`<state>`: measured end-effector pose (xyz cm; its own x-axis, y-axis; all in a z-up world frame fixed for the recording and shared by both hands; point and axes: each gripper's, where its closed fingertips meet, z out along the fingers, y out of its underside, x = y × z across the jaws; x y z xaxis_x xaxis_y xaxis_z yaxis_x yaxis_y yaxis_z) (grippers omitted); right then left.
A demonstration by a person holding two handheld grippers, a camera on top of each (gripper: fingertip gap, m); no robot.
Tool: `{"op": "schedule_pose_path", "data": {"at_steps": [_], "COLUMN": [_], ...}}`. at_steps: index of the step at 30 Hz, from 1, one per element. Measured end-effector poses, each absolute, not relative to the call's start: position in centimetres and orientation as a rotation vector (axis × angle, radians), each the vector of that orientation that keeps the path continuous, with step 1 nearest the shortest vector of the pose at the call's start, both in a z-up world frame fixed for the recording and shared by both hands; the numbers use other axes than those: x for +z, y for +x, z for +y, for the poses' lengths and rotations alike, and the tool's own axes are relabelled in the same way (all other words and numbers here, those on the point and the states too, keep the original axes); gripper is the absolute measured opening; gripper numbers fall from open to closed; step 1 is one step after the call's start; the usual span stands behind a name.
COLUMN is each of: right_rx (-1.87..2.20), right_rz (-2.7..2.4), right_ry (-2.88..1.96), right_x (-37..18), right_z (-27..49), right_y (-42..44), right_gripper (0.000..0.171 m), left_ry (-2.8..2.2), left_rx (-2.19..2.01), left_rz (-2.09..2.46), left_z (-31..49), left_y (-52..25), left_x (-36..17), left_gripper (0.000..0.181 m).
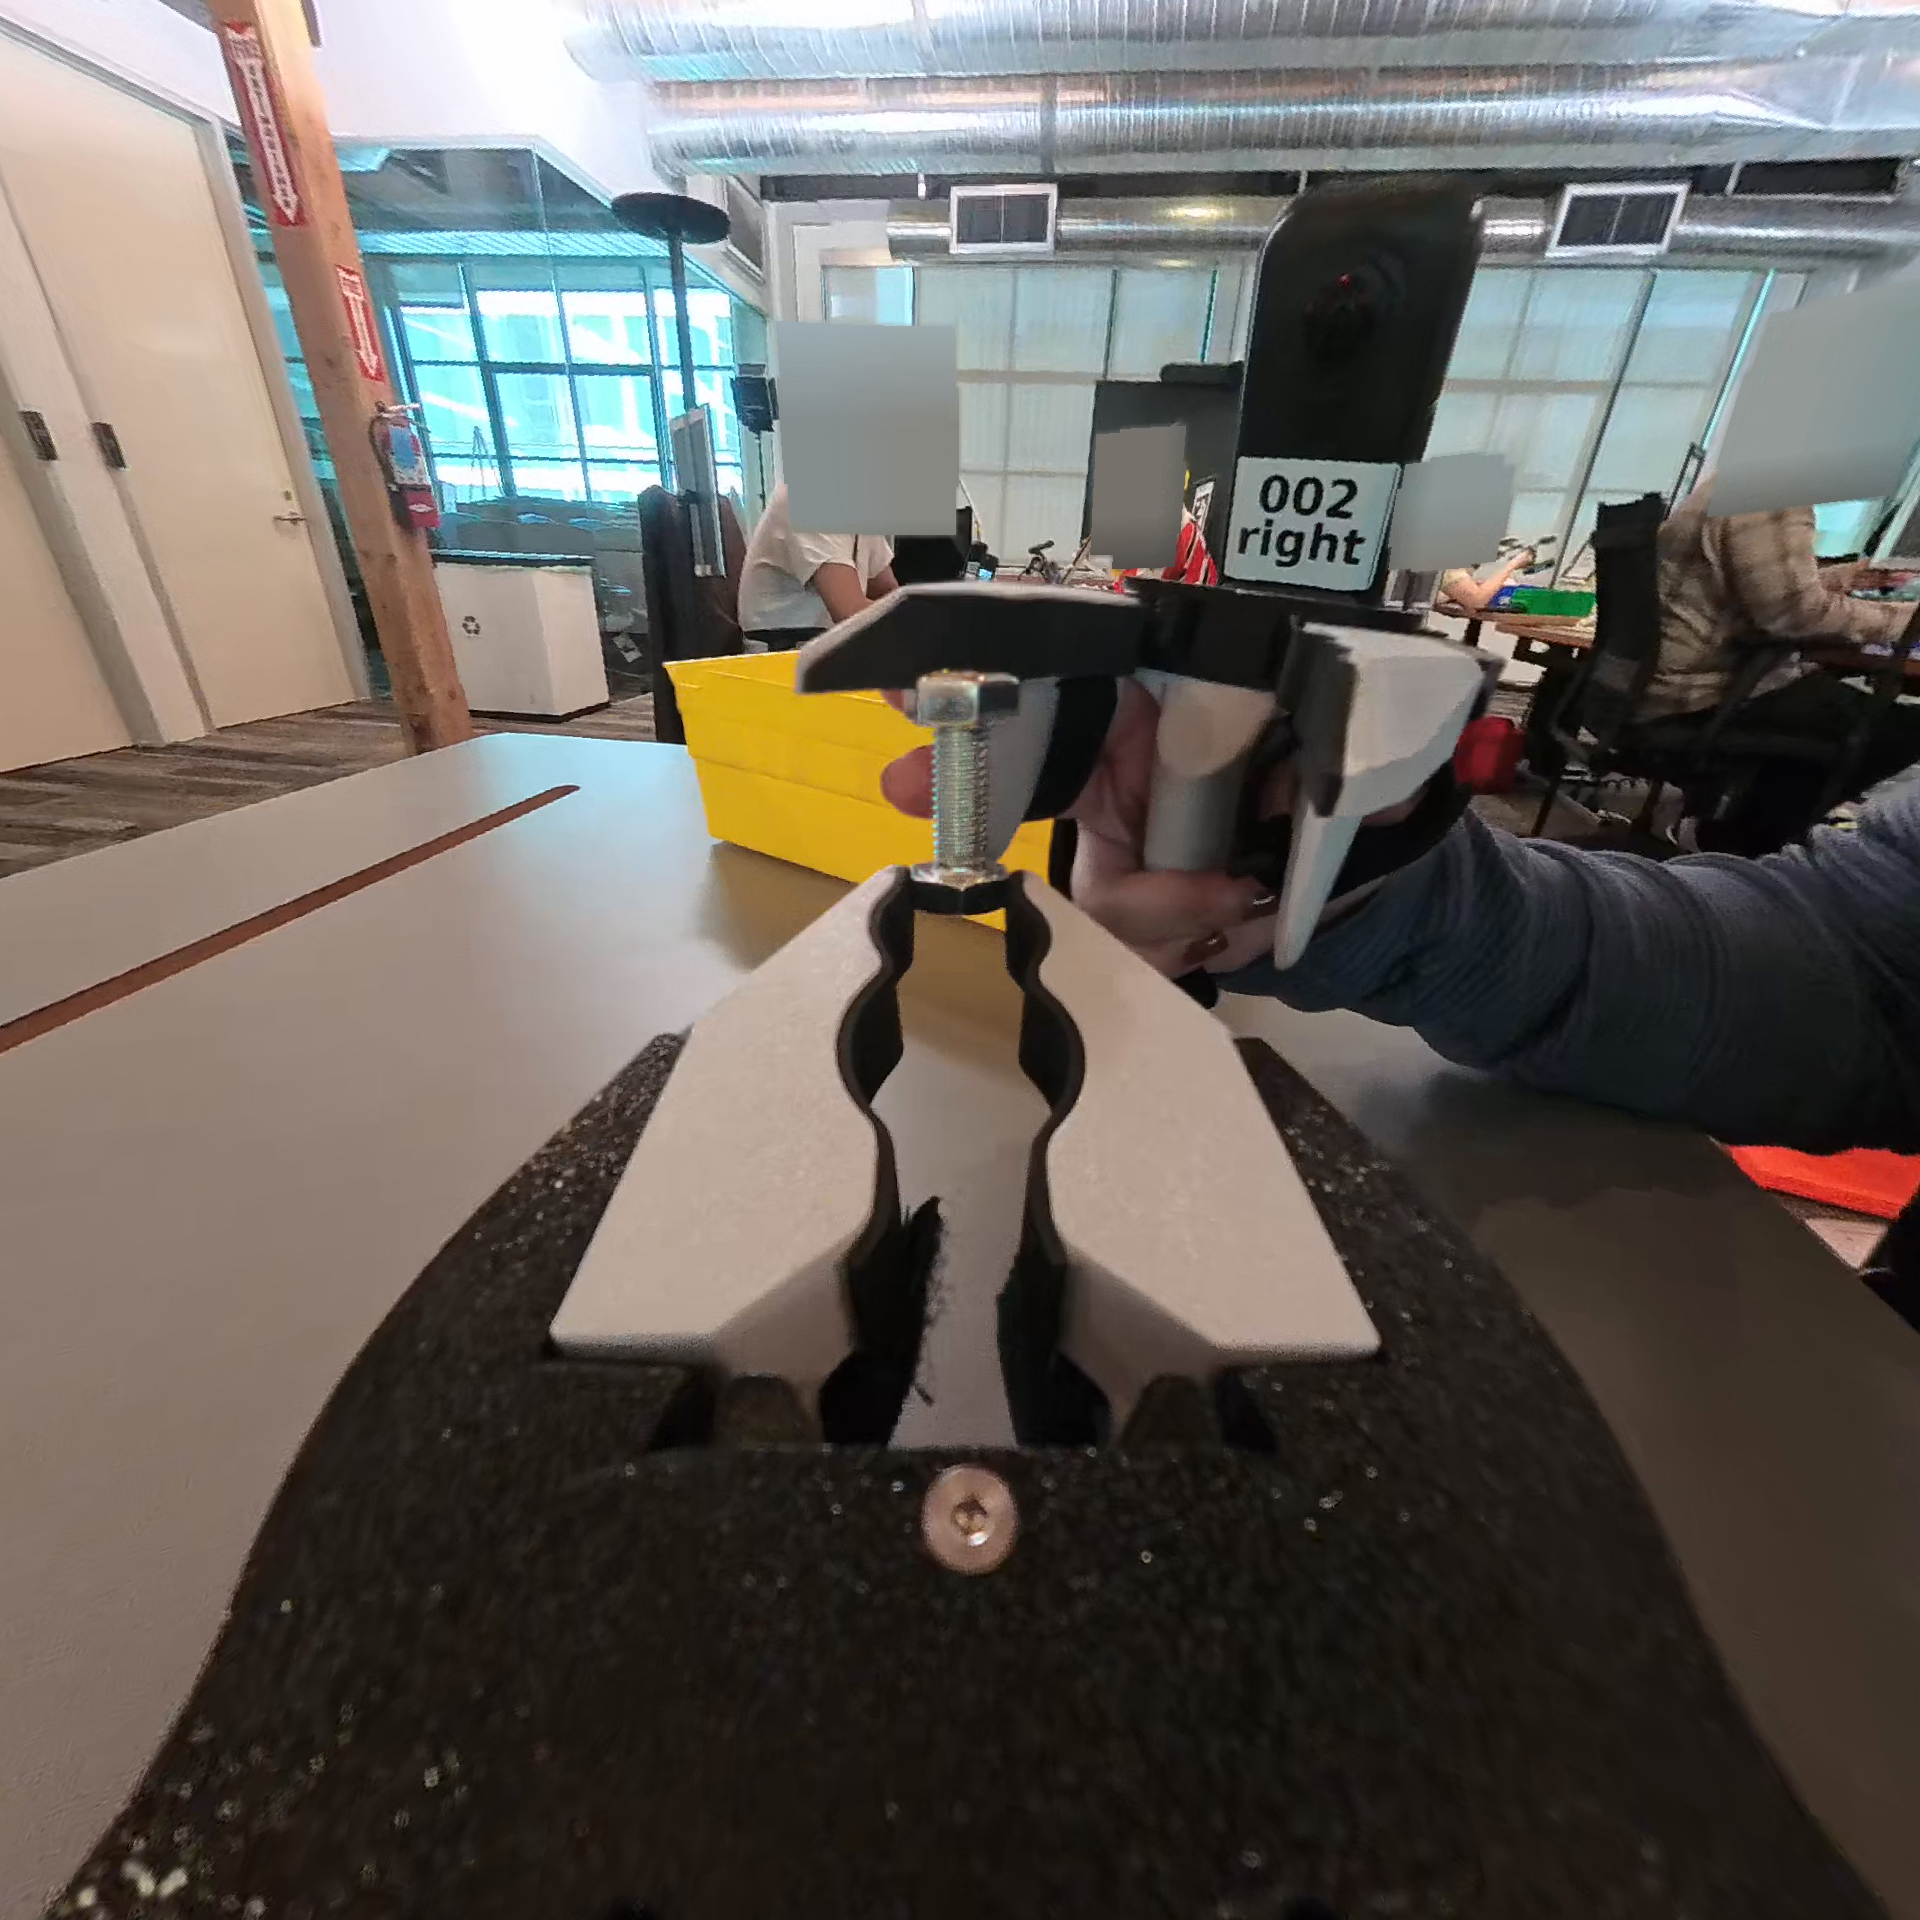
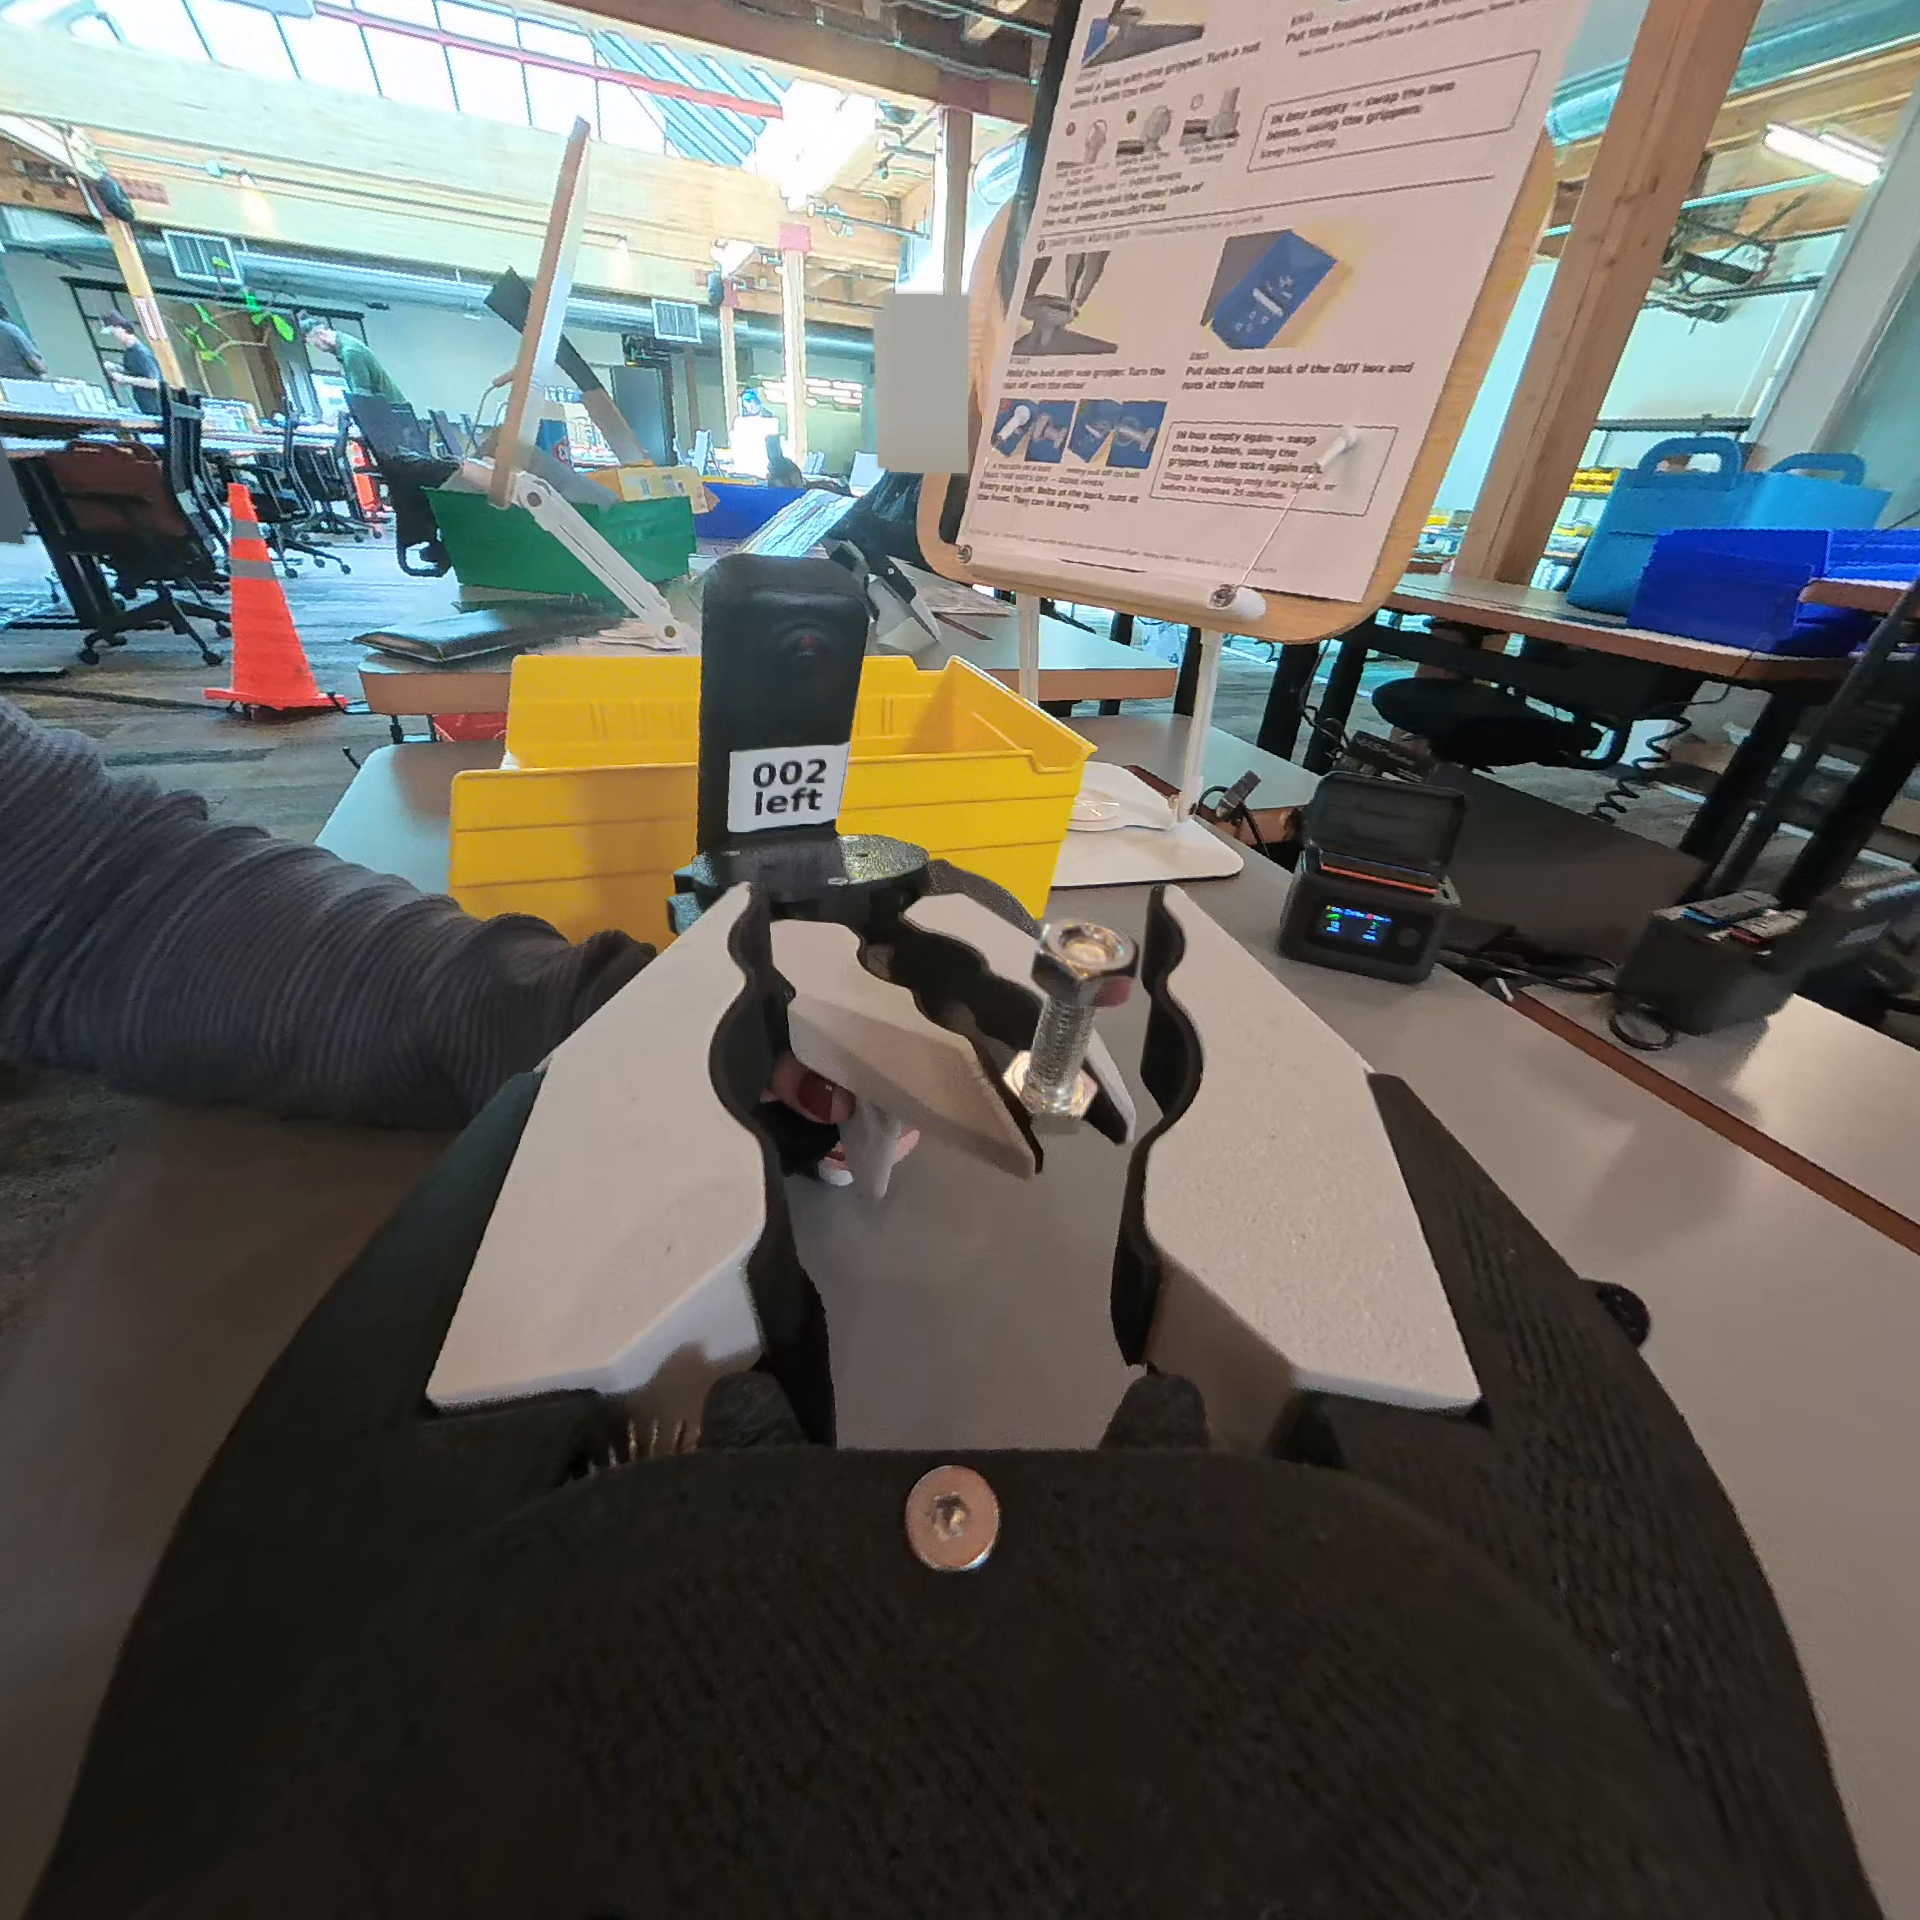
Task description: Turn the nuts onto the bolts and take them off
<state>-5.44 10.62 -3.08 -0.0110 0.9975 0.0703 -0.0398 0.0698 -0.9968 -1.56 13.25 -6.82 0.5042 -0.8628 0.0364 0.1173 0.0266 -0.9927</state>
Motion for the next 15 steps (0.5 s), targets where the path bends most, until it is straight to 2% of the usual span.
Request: {"op": "schedule_pose_path", "data": {"at_steps": [8,15], "right_rx": [1.194,1.179], "right_rz": [-1.214,-1.184], "right_ry": [-1.143,-1.137], "right_x": [-3.2,-3.0], "right_z": [11.0,11.4], "right_y": [-5.2,-5.2], "right_gripper": [0.070,0.071], "left_ry": [-1.322,-1.330], "left_rx": [-0.873,-0.877], "left_rz": [0.609,0.689], "left_z": [14.2,13.5], "left_y": [-3.2,-2.1], "left_x": [-6.1,-6.6], "left_gripper": [0.015,0.015]}}
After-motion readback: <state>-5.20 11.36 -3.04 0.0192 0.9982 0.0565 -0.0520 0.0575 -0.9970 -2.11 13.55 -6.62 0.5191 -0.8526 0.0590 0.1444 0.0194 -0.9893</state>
